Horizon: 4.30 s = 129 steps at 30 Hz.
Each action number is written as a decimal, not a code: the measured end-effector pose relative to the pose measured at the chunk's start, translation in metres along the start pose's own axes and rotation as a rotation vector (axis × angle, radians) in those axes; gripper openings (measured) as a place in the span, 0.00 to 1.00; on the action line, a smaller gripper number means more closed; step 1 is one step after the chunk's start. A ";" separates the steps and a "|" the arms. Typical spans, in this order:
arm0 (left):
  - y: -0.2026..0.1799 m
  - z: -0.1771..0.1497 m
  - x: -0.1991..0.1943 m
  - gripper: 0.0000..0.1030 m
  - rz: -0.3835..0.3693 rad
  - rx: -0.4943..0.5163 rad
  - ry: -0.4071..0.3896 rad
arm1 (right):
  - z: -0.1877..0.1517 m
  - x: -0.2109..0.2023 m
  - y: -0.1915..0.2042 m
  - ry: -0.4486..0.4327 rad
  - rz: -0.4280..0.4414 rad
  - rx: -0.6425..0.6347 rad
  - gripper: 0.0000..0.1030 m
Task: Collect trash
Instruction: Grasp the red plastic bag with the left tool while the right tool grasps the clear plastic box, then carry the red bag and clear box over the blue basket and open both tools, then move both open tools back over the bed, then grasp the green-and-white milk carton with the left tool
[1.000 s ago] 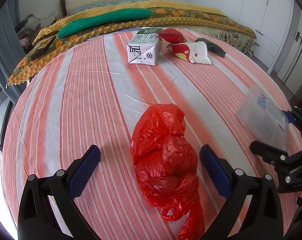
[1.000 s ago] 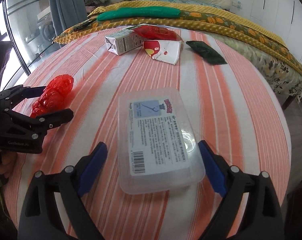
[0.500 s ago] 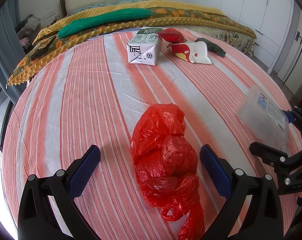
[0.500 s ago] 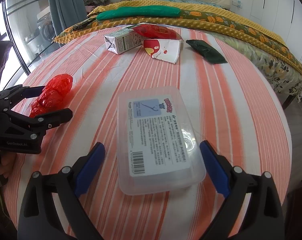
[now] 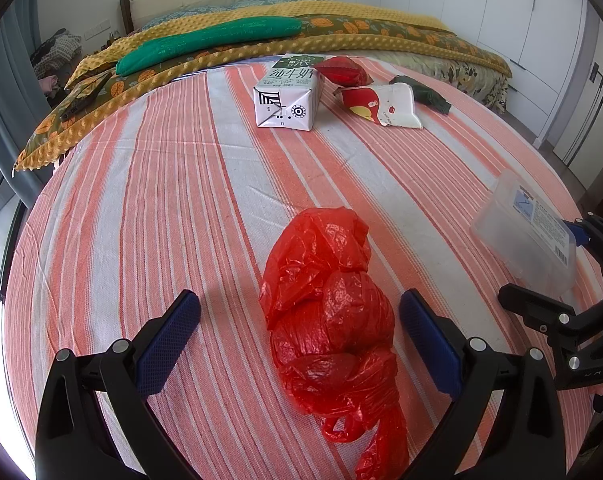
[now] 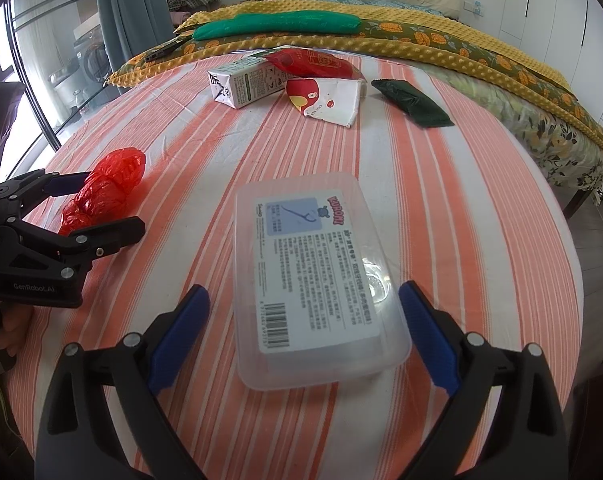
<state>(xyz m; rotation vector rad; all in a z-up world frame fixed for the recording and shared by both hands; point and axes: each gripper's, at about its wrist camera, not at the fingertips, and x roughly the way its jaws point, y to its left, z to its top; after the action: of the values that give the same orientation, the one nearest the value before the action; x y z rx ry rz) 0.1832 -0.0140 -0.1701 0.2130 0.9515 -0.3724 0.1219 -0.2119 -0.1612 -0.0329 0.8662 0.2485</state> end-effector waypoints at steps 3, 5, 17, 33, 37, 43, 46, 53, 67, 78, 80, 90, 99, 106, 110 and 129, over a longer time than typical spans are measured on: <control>0.000 0.000 0.000 0.95 0.000 0.000 0.000 | 0.000 0.000 0.000 0.000 0.000 0.000 0.90; 0.000 0.000 0.000 0.95 0.000 0.000 0.000 | 0.000 0.000 0.000 0.000 0.000 0.000 0.90; 0.005 -0.001 -0.006 0.95 -0.046 0.007 0.003 | 0.007 -0.008 -0.018 0.033 0.111 0.056 0.89; -0.008 0.010 -0.017 0.52 -0.077 0.027 0.049 | 0.047 0.003 0.002 0.200 0.073 -0.092 0.58; -0.010 0.012 -0.030 0.41 -0.101 0.021 0.017 | 0.046 -0.019 -0.004 0.153 0.103 -0.063 0.58; -0.054 0.019 -0.052 0.41 -0.186 0.082 -0.007 | 0.036 -0.060 -0.040 0.086 0.145 0.029 0.58; -0.093 0.024 -0.060 0.41 -0.246 0.138 -0.010 | 0.021 -0.090 -0.080 0.046 0.139 0.102 0.58; -0.203 0.045 -0.063 0.41 -0.425 0.231 0.012 | -0.028 -0.138 -0.203 -0.010 -0.043 0.290 0.58; -0.426 0.077 0.030 0.42 -0.555 0.321 0.117 | -0.123 -0.123 -0.386 -0.003 -0.138 0.665 0.58; -0.478 0.078 0.109 0.78 -0.430 0.329 0.126 | -0.150 -0.086 -0.447 0.016 -0.077 0.818 0.78; -0.475 0.081 0.105 0.81 -0.430 0.308 0.116 | -0.153 -0.095 -0.452 -0.015 -0.070 0.844 0.79; -0.398 0.072 -0.001 0.95 -0.388 0.317 -0.107 | -0.135 -0.140 -0.401 -0.151 -0.259 0.700 0.90; -0.230 0.003 -0.052 0.95 -0.206 0.177 -0.067 | -0.101 -0.103 -0.228 -0.127 -0.178 0.314 0.90; -0.102 -0.008 -0.063 0.95 -0.072 0.075 -0.055 | -0.042 -0.077 -0.095 -0.111 -0.022 0.073 0.91; -0.045 0.025 -0.047 0.95 -0.029 0.024 -0.089 | -0.015 -0.045 -0.041 -0.078 0.035 -0.020 0.91; 0.024 0.159 0.089 0.49 -0.008 0.002 -0.027 | -0.006 -0.004 -0.015 -0.004 0.029 -0.041 0.95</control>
<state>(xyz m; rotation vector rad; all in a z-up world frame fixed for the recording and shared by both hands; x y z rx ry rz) 0.3590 -0.0653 -0.1529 0.2061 0.9260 -0.3829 0.1187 -0.2279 -0.1631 -0.0584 0.8584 0.2937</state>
